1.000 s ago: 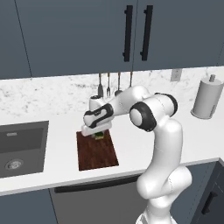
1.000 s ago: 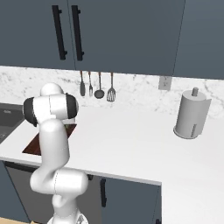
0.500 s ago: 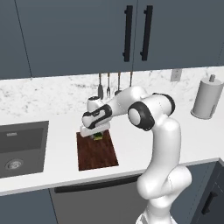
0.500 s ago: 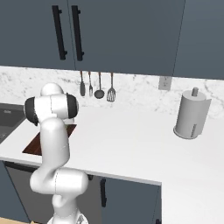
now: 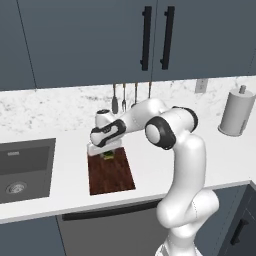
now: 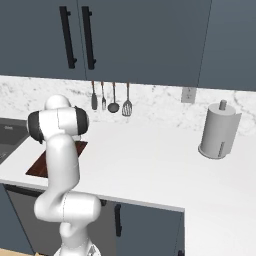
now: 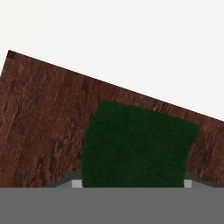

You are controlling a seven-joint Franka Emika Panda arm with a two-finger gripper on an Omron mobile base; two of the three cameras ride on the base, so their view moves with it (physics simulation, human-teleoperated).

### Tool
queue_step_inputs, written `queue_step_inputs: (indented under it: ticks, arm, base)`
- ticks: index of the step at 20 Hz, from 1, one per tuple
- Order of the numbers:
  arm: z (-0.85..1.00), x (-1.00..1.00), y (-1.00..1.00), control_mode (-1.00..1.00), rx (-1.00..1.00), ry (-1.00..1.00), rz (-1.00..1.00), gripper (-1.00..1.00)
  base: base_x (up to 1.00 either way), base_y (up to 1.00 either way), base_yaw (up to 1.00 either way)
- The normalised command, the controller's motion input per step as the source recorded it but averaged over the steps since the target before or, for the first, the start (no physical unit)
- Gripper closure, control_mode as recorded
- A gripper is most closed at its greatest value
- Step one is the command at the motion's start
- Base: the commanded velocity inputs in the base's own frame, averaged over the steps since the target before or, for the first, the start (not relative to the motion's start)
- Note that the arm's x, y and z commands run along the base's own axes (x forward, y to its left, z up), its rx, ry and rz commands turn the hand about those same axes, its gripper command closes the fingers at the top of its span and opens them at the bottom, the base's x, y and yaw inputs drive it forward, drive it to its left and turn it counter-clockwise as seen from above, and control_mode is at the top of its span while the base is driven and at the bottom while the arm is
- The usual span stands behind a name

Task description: Pick up the sponge from the counter and clean the cutting board by briefly scrubbing or pressing down on the cutting board. Once finished, release the sponge.

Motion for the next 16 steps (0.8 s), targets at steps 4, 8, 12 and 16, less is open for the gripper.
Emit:
queue_step_inputs:
  ticks: [4, 8, 12, 16]
  arm:
    - [0.00, 0.00, 0.34, -1.00, 0.00, 0.02, 0.00, 1.00]
    - [-0.52, 0.00, 0.17, -1.00, 0.00, 0.00, 0.00, 1.00]
    - [-0.82, 0.00, 0.01, -1.00, 0.00, 0.00, 0.00, 1.00]
    - [-0.15, -0.03, 0.09, -1.00, 0.00, -0.02, -0.03, 1.00]
  base:
    - [0.00, 0.00, 0.00]
    - [0.00, 0.00, 0.00]
    - [0.00, 0.00, 0.00]
    - [0.00, 0.00, 0.00]
